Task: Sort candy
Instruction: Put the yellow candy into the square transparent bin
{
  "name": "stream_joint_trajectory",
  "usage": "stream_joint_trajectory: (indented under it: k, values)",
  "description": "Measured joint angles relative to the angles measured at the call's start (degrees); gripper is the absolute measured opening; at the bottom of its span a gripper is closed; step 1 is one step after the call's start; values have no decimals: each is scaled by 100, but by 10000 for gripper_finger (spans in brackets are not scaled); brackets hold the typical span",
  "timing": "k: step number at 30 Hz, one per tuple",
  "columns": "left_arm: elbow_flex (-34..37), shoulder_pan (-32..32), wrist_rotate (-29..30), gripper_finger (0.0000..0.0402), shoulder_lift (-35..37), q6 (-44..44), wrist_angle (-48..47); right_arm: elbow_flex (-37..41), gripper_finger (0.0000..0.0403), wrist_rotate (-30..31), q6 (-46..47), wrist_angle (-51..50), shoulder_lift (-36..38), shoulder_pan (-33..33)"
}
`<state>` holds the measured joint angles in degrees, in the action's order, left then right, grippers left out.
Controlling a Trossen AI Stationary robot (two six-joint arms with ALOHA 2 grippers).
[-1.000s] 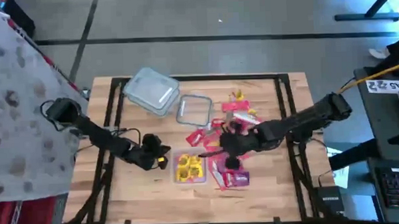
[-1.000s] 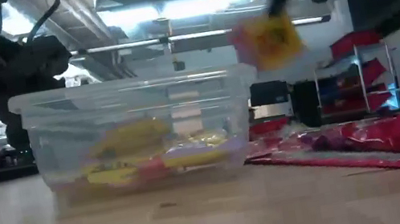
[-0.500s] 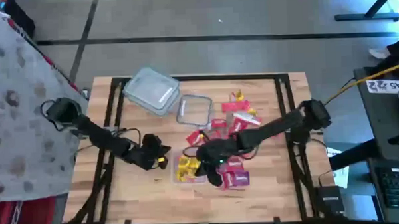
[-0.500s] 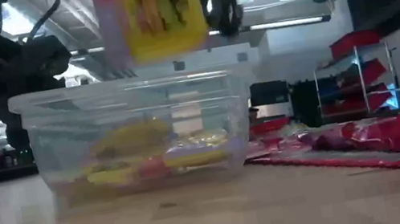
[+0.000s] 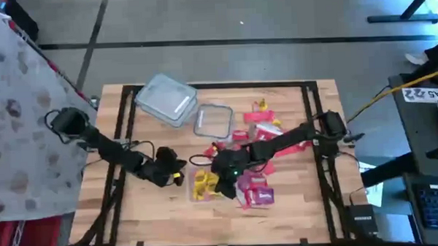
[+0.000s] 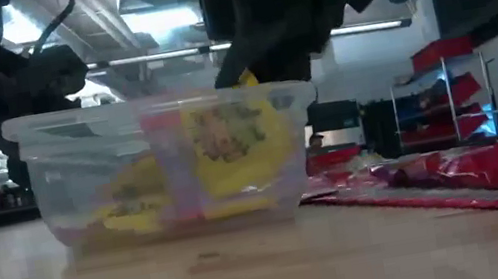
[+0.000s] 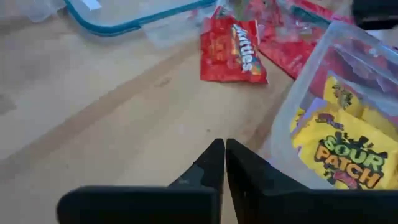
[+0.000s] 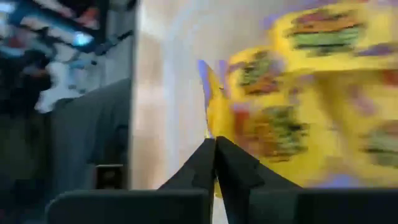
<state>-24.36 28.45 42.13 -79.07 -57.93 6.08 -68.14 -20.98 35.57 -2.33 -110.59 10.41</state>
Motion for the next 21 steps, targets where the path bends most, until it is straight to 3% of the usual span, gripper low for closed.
stream_joint_trajectory:
  k: [5, 11, 15, 17, 21]
  values:
    - [0, 0, 0, 0, 0, -2, 8, -9, 13, 327, -294, -369, 11, 2]
    - [0, 0, 0, 0, 0, -15, 11, -134, 82, 260, -748, -582, 89, 2]
    - [0, 0, 0, 0, -1, -15, 13, -609, 121, 275, -1068, -1340, 335, 2]
    - [0, 0, 0, 0, -2, -15, 13, -913, 129, 544, -1348, -1945, 535, 17]
    - [0, 0, 1, 0, 0, -19, 6, -1347, 133, 1738, -1787, -3312, 993, 174]
